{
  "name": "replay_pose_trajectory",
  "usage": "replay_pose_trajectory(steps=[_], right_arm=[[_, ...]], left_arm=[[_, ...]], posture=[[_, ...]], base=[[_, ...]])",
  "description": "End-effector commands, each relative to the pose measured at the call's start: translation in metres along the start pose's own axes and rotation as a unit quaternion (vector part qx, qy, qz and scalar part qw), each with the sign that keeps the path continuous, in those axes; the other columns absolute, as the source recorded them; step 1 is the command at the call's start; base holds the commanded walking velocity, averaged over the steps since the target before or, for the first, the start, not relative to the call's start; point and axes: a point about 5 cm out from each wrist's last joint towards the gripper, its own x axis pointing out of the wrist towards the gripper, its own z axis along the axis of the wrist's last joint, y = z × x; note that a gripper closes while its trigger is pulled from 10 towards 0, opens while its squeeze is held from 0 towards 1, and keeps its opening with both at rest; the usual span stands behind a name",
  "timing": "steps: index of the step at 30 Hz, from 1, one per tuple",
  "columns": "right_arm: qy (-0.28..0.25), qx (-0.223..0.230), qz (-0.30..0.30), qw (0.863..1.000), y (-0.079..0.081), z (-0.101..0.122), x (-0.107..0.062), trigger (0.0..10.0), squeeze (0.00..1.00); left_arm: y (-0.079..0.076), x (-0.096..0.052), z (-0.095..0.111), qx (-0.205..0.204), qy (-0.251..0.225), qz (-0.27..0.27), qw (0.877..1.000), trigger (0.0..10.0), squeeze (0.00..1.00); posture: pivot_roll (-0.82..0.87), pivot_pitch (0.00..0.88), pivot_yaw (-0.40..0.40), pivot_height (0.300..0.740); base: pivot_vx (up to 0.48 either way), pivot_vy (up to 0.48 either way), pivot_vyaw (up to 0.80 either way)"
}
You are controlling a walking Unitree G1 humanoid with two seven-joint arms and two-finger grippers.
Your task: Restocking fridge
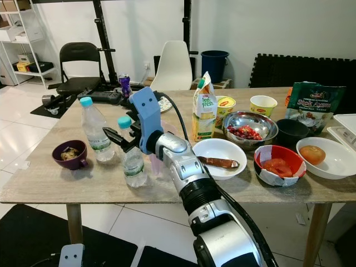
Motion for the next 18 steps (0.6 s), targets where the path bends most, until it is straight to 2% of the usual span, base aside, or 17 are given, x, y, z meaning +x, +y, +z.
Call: replay_pose_trajectory(steps=[1,12,18], right_arm=[[-0.003,0.002,0.012,1.000,0.003,0.001,0.003,10.0,0.00],[0.016,-0.001,0.017,1.000,0.007,-0.010,0.004,10.0,0.00],[0.014,-0.011,0.020,1.000,0.004,-0.001,0.006,10.0,0.00]], left_arm=[[-0.001,-0.003,-0.006,-0.006,0.012,-0.001,1.000,10.0,0.00],[-0.003,0.001,-0.001,-0.004,0.012,-0.005,1.000,10.0,0.00],[-0.002,0.003,0.000,-0.005,0.013,-0.003,1.000,10.0,0.00]], posture=[[0.07,0.153,0.028,0.740],[0.07,0.144,0.034,0.740],[0.07,0.140,0.032,0.740]], base=[[0.000,0.000,0.00],[0.000,0.000,0.00],[0.000,0.000,0.00]])
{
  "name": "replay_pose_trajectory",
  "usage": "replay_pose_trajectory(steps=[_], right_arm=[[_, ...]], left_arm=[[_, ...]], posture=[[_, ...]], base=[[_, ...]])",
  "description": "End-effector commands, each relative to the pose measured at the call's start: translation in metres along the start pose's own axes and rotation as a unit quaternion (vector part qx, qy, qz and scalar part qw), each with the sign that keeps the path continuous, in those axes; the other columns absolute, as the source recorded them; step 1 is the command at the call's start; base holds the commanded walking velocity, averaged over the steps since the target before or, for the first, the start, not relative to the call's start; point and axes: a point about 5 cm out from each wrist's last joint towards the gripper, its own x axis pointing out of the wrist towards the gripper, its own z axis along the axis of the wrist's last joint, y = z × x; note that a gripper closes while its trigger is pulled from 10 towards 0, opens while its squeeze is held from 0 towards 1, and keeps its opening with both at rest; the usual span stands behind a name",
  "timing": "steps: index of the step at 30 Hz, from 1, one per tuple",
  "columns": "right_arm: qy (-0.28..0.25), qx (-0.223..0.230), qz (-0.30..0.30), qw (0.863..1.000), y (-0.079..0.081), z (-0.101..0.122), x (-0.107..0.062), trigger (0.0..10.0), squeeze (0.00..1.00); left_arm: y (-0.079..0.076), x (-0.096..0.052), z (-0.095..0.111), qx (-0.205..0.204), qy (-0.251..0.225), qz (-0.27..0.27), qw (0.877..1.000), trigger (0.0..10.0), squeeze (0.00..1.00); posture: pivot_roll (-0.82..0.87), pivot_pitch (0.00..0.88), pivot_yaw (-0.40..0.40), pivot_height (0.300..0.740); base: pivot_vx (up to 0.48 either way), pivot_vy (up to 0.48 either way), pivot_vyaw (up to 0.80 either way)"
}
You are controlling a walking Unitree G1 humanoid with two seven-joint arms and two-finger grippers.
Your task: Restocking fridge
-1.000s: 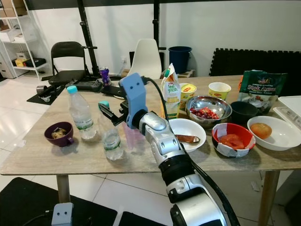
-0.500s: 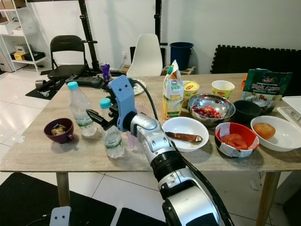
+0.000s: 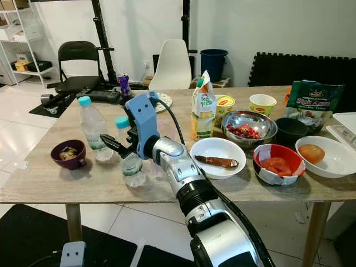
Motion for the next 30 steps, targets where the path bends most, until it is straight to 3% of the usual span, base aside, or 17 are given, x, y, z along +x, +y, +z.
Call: replay_pose_trajectory(steps=[1,14,30], right_arm=[[-0.001,-0.014,0.009,1.000,0.001,0.006,0.003,10.0,0.00],[0.105,-0.059,0.071,0.990,0.002,0.008,0.010,10.0,0.00],[0.150,-0.039,0.074,0.985,-0.003,0.022,0.015,10.0,0.00]], left_arm=[[0.001,-0.001,-0.005,-0.006,0.013,0.001,1.000,10.0,0.00],[0.002,0.000,-0.007,-0.009,0.020,-0.001,1.000,10.0,0.00],[0.003,0.001,-0.008,-0.015,0.023,0.001,1.000,10.0,0.00]], posture=[[0.07,0.140,0.032,0.740],[0.08,0.136,0.024,0.740],[0.07,0.132,0.015,0.740]], base=[[0.000,0.000,0.00],[0.000,0.000,0.00],[0.000,0.000,0.00]])
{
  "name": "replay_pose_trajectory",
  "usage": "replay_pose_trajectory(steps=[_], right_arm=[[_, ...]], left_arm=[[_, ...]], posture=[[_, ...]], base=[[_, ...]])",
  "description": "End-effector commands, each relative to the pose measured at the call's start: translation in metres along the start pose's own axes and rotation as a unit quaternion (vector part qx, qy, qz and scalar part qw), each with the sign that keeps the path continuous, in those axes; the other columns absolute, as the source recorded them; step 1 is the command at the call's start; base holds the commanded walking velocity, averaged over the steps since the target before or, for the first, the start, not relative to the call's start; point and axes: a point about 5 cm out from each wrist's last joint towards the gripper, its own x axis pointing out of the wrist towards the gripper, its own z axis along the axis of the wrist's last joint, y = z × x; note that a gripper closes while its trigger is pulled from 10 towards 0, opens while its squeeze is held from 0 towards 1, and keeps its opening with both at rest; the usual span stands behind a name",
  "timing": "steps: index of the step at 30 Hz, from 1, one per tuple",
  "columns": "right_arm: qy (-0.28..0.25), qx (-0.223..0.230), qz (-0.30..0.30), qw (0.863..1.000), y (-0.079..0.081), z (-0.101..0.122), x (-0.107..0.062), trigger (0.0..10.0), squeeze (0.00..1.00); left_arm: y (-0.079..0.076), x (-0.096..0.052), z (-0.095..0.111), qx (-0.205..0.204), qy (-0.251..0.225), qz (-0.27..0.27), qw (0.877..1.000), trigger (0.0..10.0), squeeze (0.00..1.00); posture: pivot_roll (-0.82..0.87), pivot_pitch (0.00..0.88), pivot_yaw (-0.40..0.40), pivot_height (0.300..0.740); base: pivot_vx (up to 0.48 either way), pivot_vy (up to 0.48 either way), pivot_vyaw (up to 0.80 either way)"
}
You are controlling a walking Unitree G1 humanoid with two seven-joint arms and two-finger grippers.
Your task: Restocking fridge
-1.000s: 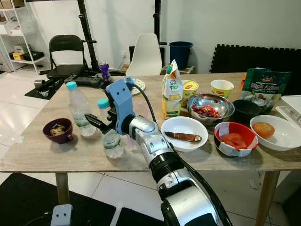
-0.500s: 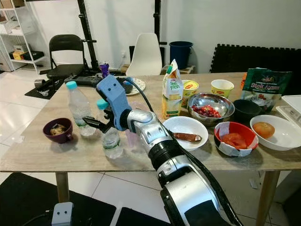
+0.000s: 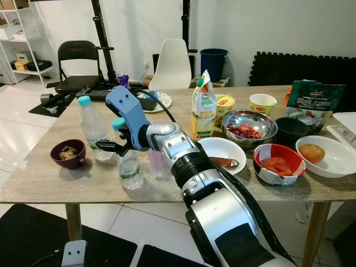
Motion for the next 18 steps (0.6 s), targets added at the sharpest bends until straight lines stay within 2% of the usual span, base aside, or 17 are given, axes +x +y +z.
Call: replay_pose_trajectory(steps=[1,8,18], right_arm=[[0.012,-0.001,-0.001,1.000,-0.002,0.002,-0.001,10.0,0.00],[0.039,0.004,-0.012,0.999,-0.007,0.000,-0.004,10.0,0.00],[0.039,0.033,-0.046,0.998,-0.014,-0.001,-0.007,10.0,0.00]], left_arm=[[0.004,-0.002,-0.006,-0.008,0.010,0.007,1.000,10.0,0.00],[0.004,-0.002,-0.008,-0.009,0.010,0.007,1.000,10.0,0.00],[0.004,-0.003,-0.008,-0.008,0.009,0.006,1.000,10.0,0.00]], posture=[[0.07,0.132,0.015,0.740],[0.07,0.132,0.016,0.740],[0.07,0.135,0.019,0.740]], base=[[0.000,0.000,0.00],[0.000,0.000,0.00],[0.000,0.000,0.00]])
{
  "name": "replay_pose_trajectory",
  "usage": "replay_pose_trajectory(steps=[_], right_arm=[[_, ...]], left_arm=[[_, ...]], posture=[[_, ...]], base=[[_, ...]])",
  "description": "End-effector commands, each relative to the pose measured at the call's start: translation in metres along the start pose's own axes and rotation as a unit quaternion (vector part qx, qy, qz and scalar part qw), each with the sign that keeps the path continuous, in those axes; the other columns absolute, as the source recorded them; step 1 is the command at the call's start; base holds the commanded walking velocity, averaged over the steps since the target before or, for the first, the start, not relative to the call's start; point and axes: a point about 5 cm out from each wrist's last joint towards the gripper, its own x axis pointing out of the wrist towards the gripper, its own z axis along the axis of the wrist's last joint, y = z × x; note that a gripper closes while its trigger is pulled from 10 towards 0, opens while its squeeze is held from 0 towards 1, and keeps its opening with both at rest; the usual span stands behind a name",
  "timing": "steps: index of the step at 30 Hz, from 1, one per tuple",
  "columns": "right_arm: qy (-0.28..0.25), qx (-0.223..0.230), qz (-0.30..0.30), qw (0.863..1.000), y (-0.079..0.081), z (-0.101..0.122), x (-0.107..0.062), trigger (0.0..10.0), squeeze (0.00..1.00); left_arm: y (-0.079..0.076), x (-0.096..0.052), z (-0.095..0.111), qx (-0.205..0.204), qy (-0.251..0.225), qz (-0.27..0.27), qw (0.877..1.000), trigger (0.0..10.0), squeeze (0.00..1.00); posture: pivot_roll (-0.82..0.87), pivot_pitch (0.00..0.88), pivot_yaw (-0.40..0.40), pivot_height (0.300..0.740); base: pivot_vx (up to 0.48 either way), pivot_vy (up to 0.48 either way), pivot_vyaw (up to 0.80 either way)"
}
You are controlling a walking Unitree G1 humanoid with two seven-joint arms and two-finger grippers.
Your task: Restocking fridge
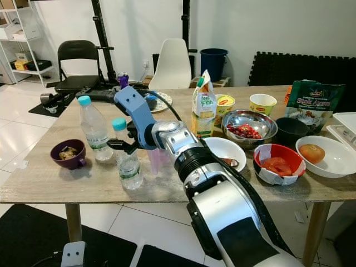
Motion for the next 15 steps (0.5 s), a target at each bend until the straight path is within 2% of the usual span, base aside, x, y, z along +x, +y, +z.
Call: replay_pose_trajectory(steps=[1,14,15], right_arm=[[0.005,0.009,-0.003,1.000,-0.0012,0.0029,-0.0009,10.0,0.00],[0.017,0.024,-0.013,0.999,-0.0038,0.0008,-0.0023,10.0,0.00],[0.017,0.028,-0.011,0.999,-0.0037,0.0007,-0.0024,6.4,0.00]], left_arm=[[0.0039,-0.0023,-0.0055,-0.001,0.008,0.005,1.000,10.0,0.00],[0.0041,-0.0008,-0.0026,0.003,0.007,0.001,1.000,10.0,0.00],[0.0039,-0.0004,-0.0019,0.004,0.006,0.001,1.000,10.0,0.00]], posture=[[0.07,0.134,0.022,0.740],[0.07,0.130,0.031,0.740],[0.07,0.129,0.033,0.740]], base=[[0.000,0.000,0.00],[0.000,0.000,0.00],[0.000,0.000,0.00]])
